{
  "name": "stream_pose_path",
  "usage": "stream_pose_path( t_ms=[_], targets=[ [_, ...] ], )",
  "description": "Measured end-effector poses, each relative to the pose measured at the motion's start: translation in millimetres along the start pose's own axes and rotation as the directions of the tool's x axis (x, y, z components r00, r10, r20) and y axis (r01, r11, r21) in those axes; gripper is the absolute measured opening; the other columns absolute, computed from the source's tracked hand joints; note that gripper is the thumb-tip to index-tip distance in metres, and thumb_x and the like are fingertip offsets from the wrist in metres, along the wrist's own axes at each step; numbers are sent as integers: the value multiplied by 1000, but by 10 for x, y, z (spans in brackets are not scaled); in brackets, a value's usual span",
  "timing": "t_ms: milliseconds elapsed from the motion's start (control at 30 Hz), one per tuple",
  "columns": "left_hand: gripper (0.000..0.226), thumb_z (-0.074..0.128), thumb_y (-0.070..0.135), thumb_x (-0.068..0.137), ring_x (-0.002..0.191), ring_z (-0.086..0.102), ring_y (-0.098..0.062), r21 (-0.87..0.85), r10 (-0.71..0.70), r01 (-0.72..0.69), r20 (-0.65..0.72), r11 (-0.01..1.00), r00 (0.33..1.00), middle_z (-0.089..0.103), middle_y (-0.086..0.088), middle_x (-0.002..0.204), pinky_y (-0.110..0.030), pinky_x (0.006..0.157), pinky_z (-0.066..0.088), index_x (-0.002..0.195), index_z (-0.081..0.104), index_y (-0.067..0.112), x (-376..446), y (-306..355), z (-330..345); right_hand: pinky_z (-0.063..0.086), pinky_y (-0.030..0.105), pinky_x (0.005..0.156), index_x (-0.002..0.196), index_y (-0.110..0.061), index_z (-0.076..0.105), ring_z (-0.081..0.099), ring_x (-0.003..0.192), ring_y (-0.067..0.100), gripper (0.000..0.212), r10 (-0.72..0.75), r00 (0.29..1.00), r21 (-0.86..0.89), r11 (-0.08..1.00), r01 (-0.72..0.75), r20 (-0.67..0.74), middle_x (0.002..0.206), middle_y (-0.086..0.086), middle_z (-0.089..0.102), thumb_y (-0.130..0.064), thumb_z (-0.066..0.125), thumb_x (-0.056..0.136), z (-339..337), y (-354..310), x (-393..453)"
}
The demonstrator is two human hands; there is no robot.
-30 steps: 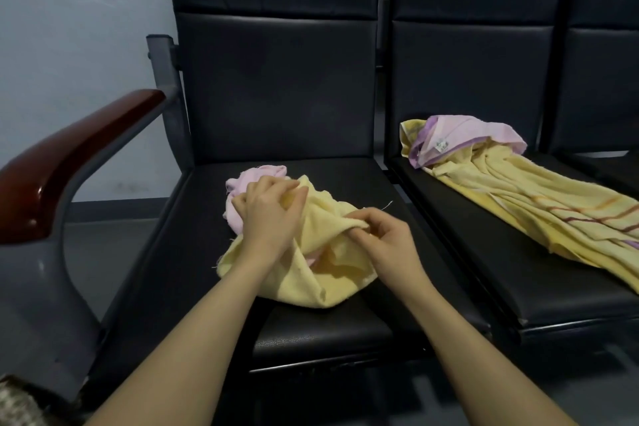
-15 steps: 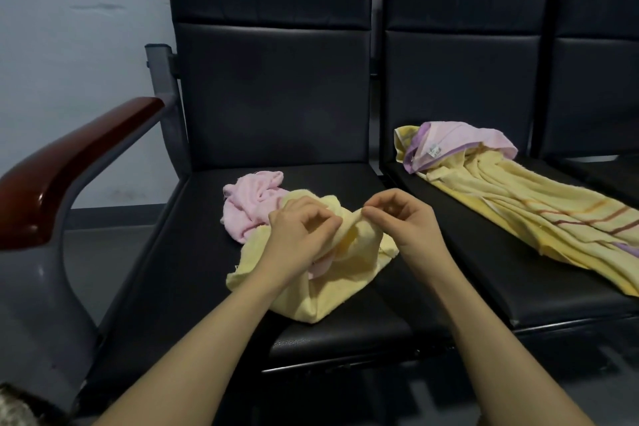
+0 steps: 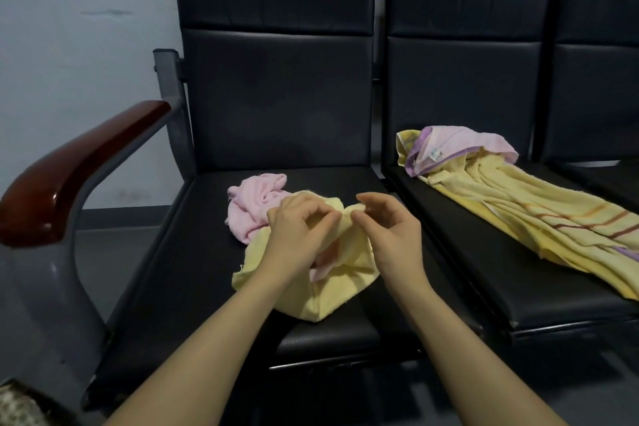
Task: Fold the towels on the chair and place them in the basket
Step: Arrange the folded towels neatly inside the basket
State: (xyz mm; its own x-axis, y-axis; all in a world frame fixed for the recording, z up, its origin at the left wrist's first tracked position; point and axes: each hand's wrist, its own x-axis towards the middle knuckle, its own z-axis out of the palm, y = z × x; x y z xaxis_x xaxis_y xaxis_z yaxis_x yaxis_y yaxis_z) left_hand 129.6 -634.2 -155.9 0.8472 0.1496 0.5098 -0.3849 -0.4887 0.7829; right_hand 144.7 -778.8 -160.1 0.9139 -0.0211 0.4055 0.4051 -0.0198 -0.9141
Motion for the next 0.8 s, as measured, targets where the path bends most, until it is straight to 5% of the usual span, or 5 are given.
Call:
stream_pose_path(
  t_ms=[133, 233, 433, 567, 800],
  targets=[
    [27, 58, 6, 91, 104, 41, 24, -34, -22, 21, -13, 999, 1000, 53, 20, 110, 0, 88, 31, 112, 68, 19, 29, 71, -139, 53, 24, 81, 100, -18, 70, 64, 88, 12, 23, -26, 999, 50, 998, 25, 25, 93, 0, 70, -1, 68, 84, 2, -119, 13],
    [50, 51, -3, 92, 101, 35, 31, 21, -9, 9, -25, 1000, 1000, 43, 20, 122, 6, 84, 27, 134, 52, 23, 101, 149, -308, 53, 25, 82, 104, -20, 70, 65, 92, 10, 27, -15, 997, 32, 999, 13, 79, 95, -3, 70, -3, 69, 85, -19, -226, 69],
    [62, 53, -1, 91, 112, 35, 14, 55, -16, 19, -59, 998, 998, 33, 20, 130, 1, 89, 30, 144, 38, 27, 395, 429, -608, 50, 15, 75, 98, -22, 70, 61, 81, 0, 18, -109, 992, -114, 987, 116, 62, 90, -5, 68, -8, 64, 89, -58, -642, 297],
    [49, 59, 5, 89, 112, 48, -6, 1, -44, 45, -132, 999, 990, 50, 14, 121, -24, 100, 40, 134, 53, 25, 657, 702, -795, 47, 13, 69, 85, -23, 71, 60, 75, -3, 12, -182, 983, -154, 972, 176, -26, 80, -10, 68, -14, 65, 89, -88, -964, 556],
    [43, 66, 7, 87, 109, 54, -9, -97, -49, 23, -276, 995, 960, 58, 10, 115, -37, 103, 46, 127, 59, 20, 998, 1100, -953, 48, 13, 69, 90, -19, 74, 60, 74, -2, 7, -218, 960, -65, 976, 209, -174, 79, -8, 68, -17, 67, 89, -148, -1498, 860]
  ],
)
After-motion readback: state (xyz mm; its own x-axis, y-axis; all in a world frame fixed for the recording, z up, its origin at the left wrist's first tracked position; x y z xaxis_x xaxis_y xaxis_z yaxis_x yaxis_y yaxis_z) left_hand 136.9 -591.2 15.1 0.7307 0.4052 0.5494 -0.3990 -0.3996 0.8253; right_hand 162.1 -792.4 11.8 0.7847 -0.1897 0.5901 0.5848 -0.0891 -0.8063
